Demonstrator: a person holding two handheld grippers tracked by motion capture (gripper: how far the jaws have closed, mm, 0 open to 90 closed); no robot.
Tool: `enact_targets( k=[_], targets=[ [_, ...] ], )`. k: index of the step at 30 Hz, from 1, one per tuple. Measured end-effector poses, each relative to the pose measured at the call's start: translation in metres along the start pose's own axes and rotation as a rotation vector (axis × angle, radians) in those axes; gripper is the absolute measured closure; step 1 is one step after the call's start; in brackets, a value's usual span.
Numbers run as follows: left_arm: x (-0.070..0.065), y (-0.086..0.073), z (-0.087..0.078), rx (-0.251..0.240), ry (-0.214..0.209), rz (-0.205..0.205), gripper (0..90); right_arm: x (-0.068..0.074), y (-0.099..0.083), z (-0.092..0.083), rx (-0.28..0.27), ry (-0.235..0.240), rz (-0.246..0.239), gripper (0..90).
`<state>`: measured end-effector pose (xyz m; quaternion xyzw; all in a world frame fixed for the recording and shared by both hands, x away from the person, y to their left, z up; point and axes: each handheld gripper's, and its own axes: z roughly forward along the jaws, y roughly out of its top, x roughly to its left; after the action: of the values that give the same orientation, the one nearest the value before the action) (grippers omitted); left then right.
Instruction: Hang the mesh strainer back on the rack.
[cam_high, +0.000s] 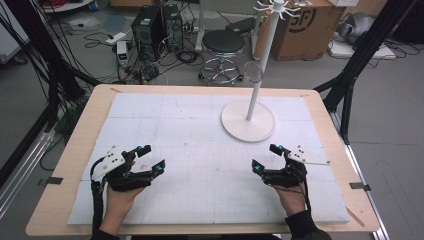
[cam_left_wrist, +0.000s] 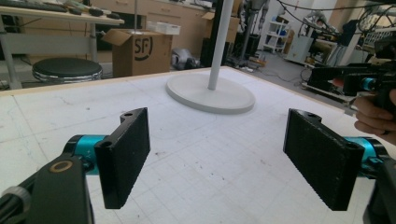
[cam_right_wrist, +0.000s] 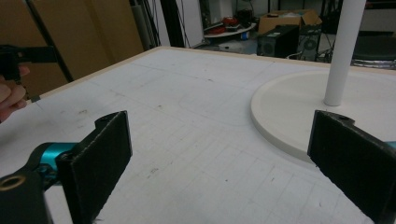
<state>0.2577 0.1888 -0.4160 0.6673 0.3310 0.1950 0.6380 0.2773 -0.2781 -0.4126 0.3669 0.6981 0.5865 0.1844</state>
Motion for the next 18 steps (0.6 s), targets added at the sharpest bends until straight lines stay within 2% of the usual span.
enact_targets(
  k=[5,18],
  targets=[
    [0.0004,-0.0012,0.0006,0.001,0.004,-0.007,22.9,0.0018,-0.0015,0.0023,0.016,0.004,-0.011,5.5],
    [0.0000,-0.0013,0.0011,0.000,0.013,0.002,22.5,0.0008,-0.0012,0.0012,0.009,0.000,-0.007,5.5]
  ],
)
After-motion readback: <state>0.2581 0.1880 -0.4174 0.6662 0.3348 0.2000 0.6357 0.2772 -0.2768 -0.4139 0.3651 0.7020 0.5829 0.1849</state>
